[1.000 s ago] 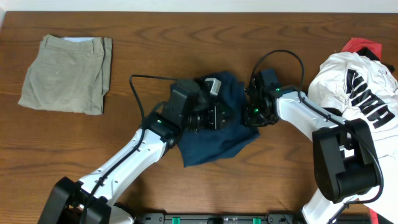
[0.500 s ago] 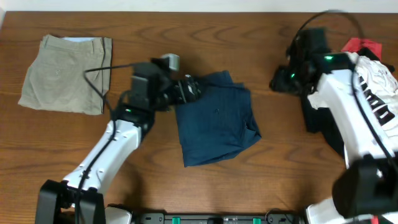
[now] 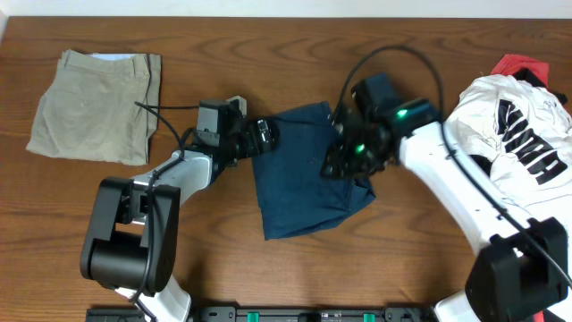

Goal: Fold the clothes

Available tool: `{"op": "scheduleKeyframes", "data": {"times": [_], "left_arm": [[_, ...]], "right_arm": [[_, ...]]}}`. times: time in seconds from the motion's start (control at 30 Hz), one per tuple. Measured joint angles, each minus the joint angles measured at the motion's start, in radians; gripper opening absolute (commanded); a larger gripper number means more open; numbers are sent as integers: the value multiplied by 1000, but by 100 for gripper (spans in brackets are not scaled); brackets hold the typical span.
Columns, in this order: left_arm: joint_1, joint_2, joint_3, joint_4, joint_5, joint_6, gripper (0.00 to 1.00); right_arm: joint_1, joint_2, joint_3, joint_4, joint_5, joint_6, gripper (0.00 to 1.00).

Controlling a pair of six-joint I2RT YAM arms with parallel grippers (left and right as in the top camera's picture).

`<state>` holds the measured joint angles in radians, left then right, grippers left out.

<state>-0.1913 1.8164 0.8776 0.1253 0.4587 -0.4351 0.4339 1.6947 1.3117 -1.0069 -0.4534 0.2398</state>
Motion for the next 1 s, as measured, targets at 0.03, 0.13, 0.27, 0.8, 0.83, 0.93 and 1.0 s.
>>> {"op": "scheduleKeyframes", "data": {"times": [0.03, 0.13, 0.27, 0.8, 0.83, 0.93, 1.0], "left_arm": [[0, 2, 5, -18, 4, 10, 98], [0, -1, 24, -91, 5, 32, 98], [1, -20, 51, -254, 10, 52, 98], [0, -108, 35, -599, 57, 72, 98], [1, -119, 30, -556, 45, 72, 98], [1, -175, 26, -347, -8, 74, 98], [1, -211, 29, -208, -32, 74, 98]], "right_arm": [[14, 0, -41, 27, 11, 6, 43], [29, 0, -153, 111, 29, 19, 41], [28, 1, -302, 200, 71, 52, 38], [-127, -3, -434, 613, 591, 142, 57], [-134, -1, -434, 650, 608, 129, 58], [-136, 0, -428, 742, 624, 61, 60], [-135, 0, -410, 737, 605, 27, 58]]}}
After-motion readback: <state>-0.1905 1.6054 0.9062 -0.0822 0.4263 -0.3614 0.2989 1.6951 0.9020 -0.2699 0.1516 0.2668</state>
